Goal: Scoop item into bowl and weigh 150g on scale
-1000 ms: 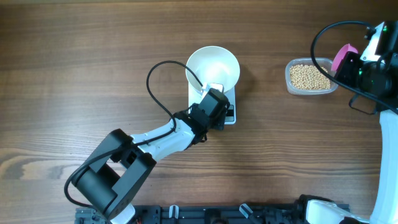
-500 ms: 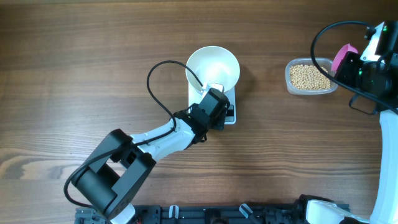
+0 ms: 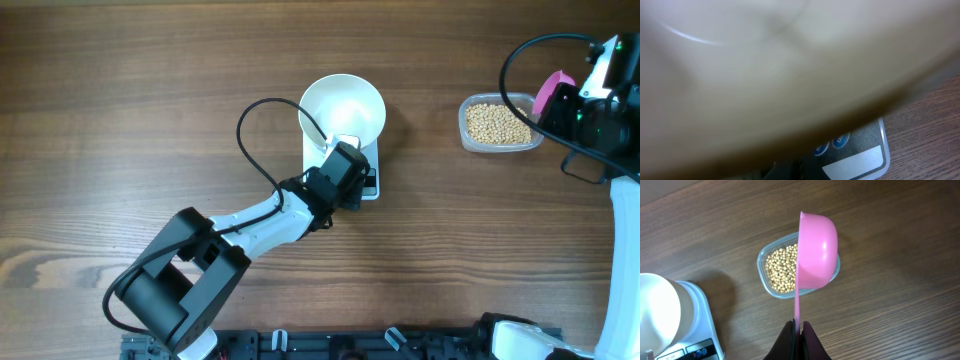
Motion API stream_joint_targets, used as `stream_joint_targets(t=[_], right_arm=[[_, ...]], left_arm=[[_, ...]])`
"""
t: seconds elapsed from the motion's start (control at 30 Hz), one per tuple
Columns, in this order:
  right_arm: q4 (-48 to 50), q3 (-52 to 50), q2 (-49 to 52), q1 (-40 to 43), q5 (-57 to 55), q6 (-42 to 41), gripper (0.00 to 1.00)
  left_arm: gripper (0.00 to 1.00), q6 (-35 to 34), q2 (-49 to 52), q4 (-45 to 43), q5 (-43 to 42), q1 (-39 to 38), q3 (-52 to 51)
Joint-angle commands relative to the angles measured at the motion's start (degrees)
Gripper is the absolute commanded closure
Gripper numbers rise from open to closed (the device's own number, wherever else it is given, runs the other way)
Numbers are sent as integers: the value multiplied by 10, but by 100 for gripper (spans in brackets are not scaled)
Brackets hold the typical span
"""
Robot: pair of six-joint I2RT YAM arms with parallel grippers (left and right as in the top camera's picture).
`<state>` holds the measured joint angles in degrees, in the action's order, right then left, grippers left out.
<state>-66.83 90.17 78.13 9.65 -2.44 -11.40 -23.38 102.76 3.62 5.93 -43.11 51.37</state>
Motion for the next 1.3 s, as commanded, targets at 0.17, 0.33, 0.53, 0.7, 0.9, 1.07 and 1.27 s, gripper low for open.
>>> stream_joint_targets(t=[0.17, 0.33, 0.53, 0.7, 0.9, 1.07, 1.27], right_arm=[[-1, 5, 4, 2, -1, 9, 96], [-4, 5, 4, 2, -1, 9, 96], [-8, 5, 4, 2, -1, 9, 96], [-10, 5, 4, 2, -1, 9, 96], [-25, 5, 4, 2, 0, 9, 96], [-57, 5, 4, 2, 45, 40, 96], [-96, 5, 4, 2, 150, 114, 96]], left_arm=[[96, 5, 27, 14, -9, 2, -6], [96, 5, 30, 24, -9, 2, -7], [96, 5, 49, 26, -9, 2, -7], [96, 5, 34, 33, -10, 2, -7], [96, 2, -103, 83, -32, 3, -7], [96, -61, -264, 166, -70, 4, -7], [96, -71, -462, 239, -16, 78, -7]])
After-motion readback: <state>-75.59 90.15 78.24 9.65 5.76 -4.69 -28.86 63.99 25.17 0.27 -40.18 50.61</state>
